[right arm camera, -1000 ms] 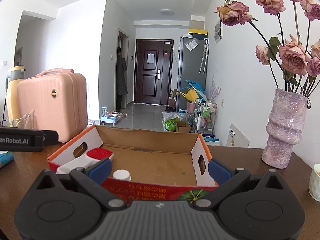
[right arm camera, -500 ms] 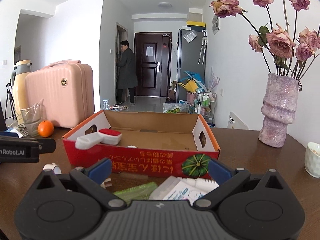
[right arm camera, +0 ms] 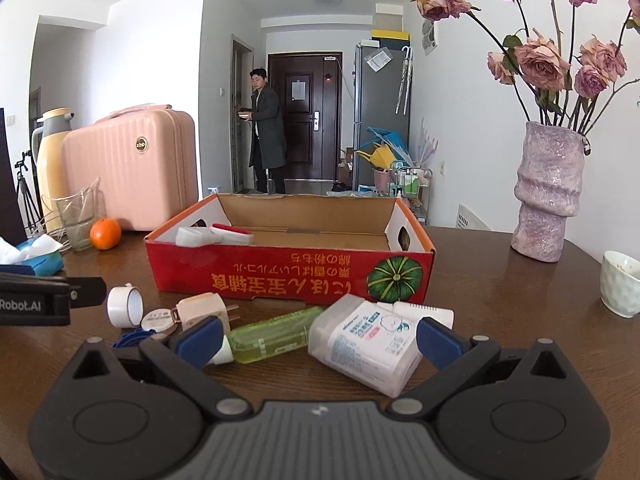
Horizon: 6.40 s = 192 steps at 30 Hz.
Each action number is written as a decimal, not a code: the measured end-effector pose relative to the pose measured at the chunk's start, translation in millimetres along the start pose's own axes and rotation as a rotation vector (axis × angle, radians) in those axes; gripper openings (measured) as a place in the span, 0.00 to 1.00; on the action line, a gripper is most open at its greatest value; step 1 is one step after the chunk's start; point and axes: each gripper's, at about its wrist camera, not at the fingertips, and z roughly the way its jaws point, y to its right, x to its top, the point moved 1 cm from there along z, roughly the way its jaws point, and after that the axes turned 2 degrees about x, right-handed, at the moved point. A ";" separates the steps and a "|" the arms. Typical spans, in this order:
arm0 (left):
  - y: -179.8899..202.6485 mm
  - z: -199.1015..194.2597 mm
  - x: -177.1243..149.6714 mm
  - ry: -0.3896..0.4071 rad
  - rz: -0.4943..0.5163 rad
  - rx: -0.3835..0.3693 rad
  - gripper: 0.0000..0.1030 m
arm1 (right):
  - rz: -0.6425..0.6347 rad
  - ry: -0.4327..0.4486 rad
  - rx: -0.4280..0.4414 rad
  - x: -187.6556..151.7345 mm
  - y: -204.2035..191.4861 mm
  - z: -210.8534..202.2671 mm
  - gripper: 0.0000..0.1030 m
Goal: Organize rigid objects
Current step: 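Move the right tool back to the table and grasp the purple cap, then grasp the blue cap with the left tool while the right tool holds the purple cap, then carry the blue and purple caps over the red box with both tools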
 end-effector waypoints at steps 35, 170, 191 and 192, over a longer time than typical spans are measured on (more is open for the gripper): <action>-20.6 3.1 -12.4 -0.051 -0.037 -0.006 1.00 | -0.048 -0.036 0.133 -23.0 -26.9 -1.8 0.95; 45.9 14.9 39.0 0.058 -0.043 -0.089 0.51 | 0.008 0.043 0.075 32.3 22.3 31.4 0.52; 69.9 64.5 83.4 0.102 -0.085 -0.096 0.52 | 0.048 0.068 0.046 64.7 33.9 75.7 0.52; 70.7 68.2 85.5 0.101 -0.086 -0.095 0.52 | 0.050 0.068 0.045 66.6 34.3 79.0 0.52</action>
